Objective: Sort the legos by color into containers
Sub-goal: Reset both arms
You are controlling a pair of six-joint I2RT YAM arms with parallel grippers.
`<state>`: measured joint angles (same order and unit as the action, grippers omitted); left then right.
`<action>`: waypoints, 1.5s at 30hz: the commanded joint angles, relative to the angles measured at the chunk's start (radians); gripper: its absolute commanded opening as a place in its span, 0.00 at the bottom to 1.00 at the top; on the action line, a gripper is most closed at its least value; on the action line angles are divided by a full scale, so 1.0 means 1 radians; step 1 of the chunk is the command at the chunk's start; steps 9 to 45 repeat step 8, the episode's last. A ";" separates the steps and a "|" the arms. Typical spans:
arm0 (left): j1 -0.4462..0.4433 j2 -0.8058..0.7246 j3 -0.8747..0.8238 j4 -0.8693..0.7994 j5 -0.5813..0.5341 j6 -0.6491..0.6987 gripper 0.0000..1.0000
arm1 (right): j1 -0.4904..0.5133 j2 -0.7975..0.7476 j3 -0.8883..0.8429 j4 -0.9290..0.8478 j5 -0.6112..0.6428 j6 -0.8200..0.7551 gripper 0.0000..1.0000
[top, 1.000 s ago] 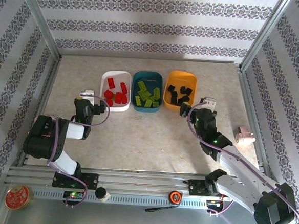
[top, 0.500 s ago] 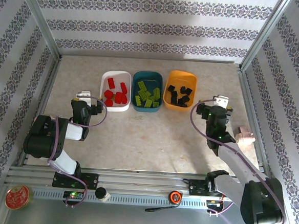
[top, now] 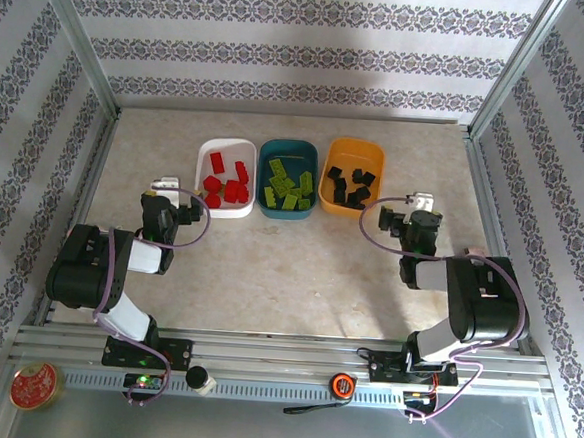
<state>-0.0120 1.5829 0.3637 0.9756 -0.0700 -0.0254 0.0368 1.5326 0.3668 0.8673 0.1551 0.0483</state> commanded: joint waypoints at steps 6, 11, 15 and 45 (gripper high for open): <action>0.001 0.009 0.017 -0.012 0.020 0.020 1.00 | 0.000 -0.009 0.000 0.088 -0.003 -0.005 0.98; 0.001 0.010 0.017 -0.012 0.019 0.021 1.00 | 0.000 -0.009 0.000 0.087 -0.003 -0.004 0.98; 0.001 0.010 0.017 -0.012 0.019 0.021 1.00 | 0.000 -0.009 0.000 0.087 -0.003 -0.004 0.98; 0.001 0.010 0.017 -0.012 0.019 0.021 1.00 | 0.000 -0.009 0.000 0.087 -0.003 -0.004 0.98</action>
